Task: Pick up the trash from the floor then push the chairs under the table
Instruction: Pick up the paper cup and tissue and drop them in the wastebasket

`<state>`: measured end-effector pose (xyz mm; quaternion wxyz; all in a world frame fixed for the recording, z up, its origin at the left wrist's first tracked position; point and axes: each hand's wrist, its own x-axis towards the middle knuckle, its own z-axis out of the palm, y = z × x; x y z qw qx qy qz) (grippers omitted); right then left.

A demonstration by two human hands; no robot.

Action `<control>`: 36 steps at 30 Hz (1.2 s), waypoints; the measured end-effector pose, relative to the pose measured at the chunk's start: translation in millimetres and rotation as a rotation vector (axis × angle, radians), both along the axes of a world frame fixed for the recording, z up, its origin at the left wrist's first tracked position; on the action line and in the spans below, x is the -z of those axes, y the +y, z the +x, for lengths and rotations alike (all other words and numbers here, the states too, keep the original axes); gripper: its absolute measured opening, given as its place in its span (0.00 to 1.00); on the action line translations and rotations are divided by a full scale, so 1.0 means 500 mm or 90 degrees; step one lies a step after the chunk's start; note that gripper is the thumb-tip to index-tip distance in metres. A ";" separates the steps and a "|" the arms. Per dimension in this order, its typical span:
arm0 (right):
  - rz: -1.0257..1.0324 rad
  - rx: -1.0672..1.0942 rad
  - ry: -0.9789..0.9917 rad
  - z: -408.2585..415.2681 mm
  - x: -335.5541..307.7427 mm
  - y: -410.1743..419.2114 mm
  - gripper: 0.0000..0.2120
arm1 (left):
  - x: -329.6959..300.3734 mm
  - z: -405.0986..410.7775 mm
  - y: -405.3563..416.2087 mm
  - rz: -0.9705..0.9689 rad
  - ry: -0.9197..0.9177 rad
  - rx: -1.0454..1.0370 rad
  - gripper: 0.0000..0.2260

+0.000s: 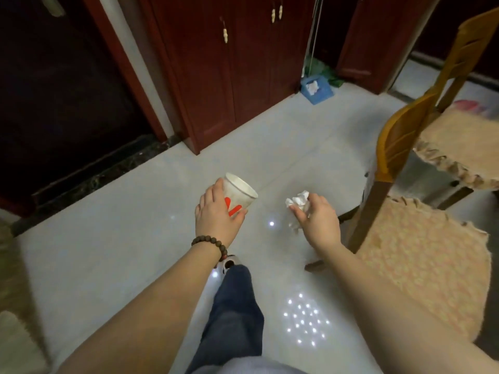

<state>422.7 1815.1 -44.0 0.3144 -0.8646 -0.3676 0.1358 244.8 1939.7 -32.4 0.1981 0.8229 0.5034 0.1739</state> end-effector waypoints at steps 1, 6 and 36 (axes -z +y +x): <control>-0.002 0.015 0.004 0.030 0.004 0.053 0.16 | 0.002 0.032 0.059 0.001 -0.005 0.011 0.39; -0.001 0.084 0.036 0.177 -0.021 0.295 0.18 | -0.021 0.203 0.339 -0.013 -0.009 0.063 0.38; 0.005 0.454 -0.002 1.558 -0.072 0.774 0.18 | -0.063 1.790 0.943 -0.015 -0.009 0.419 0.38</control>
